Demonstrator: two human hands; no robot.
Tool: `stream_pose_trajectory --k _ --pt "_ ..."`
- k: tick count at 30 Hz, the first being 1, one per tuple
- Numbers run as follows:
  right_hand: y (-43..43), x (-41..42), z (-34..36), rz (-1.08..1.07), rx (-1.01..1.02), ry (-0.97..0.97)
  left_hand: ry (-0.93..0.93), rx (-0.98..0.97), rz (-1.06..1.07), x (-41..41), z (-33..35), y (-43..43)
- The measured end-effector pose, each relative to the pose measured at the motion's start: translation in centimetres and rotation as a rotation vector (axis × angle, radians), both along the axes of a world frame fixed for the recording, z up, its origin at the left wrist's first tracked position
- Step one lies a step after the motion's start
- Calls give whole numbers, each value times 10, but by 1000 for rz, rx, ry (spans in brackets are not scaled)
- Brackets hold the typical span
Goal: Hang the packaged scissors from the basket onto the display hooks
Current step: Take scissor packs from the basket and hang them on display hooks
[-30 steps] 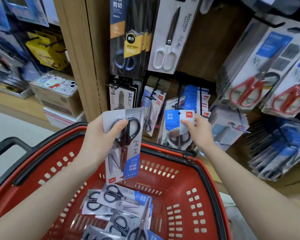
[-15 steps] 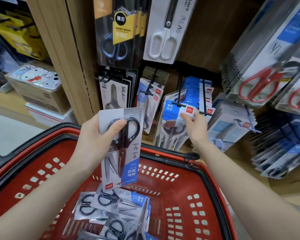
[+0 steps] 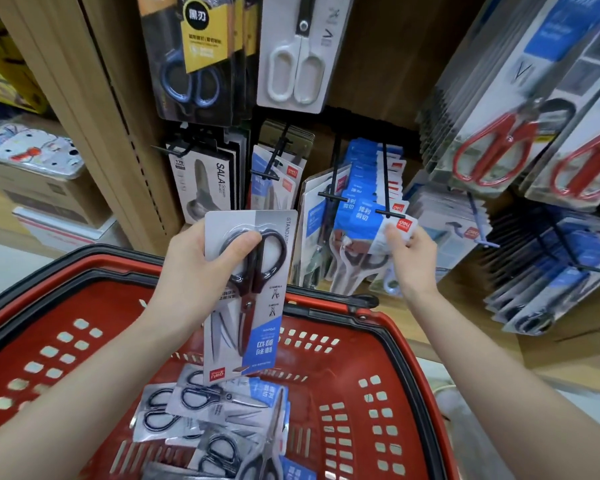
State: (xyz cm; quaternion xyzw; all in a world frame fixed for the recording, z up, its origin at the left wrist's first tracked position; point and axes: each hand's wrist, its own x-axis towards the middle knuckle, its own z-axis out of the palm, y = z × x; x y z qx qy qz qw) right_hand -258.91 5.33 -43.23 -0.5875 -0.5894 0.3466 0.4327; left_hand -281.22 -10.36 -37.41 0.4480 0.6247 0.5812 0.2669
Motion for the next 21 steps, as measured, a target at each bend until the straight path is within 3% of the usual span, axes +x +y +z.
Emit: stream_pose_trajectory --k 21 --pt "67 -18 1 -75 31 -142 -6 -19 -36 9 1 14"
